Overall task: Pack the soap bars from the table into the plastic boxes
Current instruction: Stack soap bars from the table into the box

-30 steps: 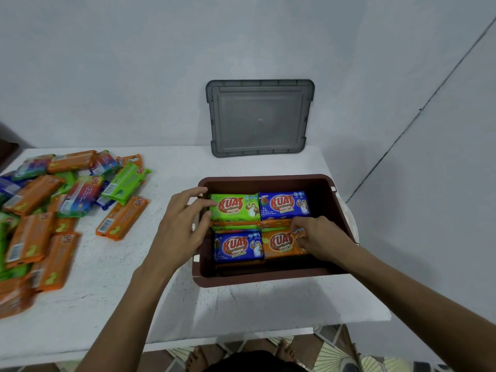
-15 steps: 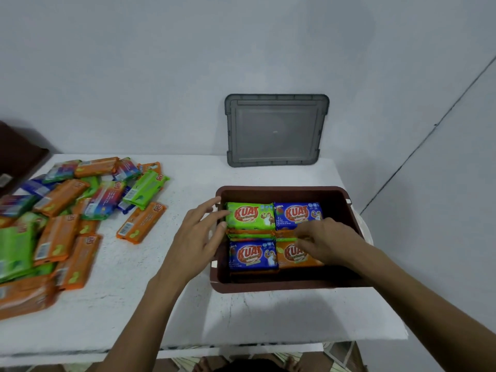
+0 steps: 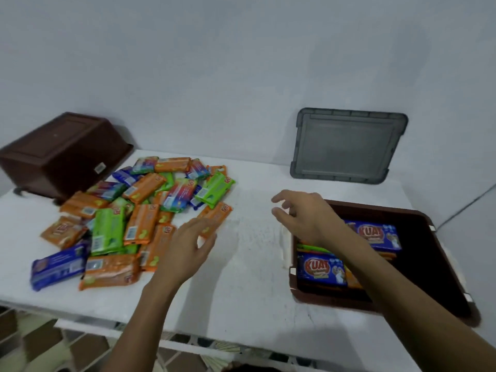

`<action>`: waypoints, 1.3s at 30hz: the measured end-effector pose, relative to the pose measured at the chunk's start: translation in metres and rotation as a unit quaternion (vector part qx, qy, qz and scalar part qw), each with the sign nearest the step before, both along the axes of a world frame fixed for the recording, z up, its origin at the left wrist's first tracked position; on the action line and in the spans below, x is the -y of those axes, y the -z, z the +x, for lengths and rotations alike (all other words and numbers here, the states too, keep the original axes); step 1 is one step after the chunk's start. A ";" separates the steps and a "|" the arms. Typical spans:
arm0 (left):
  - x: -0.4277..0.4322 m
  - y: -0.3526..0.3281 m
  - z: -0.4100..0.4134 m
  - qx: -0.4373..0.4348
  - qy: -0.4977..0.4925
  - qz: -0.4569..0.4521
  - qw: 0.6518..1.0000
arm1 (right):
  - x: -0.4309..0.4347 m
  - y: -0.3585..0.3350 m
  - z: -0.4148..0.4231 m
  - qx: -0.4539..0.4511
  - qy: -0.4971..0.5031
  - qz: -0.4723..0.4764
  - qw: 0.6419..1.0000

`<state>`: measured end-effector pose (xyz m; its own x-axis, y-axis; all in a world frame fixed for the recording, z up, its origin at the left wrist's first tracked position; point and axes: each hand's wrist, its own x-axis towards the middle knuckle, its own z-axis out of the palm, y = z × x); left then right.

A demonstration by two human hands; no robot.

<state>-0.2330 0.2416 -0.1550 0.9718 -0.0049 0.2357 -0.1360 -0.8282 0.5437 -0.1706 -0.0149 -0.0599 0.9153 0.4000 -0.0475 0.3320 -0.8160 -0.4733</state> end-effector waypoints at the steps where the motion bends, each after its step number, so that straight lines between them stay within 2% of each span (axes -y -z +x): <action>1: -0.015 0.002 0.000 0.005 -0.020 0.016 1.000 | -0.014 0.001 0.004 0.004 -0.007 0.002 1.000; 6: -0.081 0.013 -0.001 -0.006 -0.145 0.088 0.986 | -0.082 0.019 0.030 0.009 -0.036 0.000 0.999; 11: -0.119 0.023 0.001 -0.073 -0.241 0.092 0.963 | -0.144 0.053 0.063 -0.021 -0.053 -0.043 0.997; 15: -0.123 0.028 0.014 -0.133 -0.254 0.175 0.942 | -0.178 0.081 0.087 -0.044 -0.062 -0.095 0.993; 18: -0.123 0.031 0.024 -0.175 -0.252 0.205 0.929 | -0.189 0.096 0.099 -0.057 -0.045 -0.153 0.986; 24: -0.123 0.032 0.034 -0.172 -0.259 0.230 0.922 | -0.202 0.111 0.107 -0.052 -0.042 -0.187 0.980; 32: -0.118 0.031 0.041 -0.178 -0.276 0.240 0.913 | -0.204 0.112 0.104 -0.039 -0.029 -0.156 0.987; 39: -0.117 0.029 0.037 -0.117 -0.292 0.180 0.932 | -0.179 0.093 0.093 -0.019 -0.020 -0.039 0.999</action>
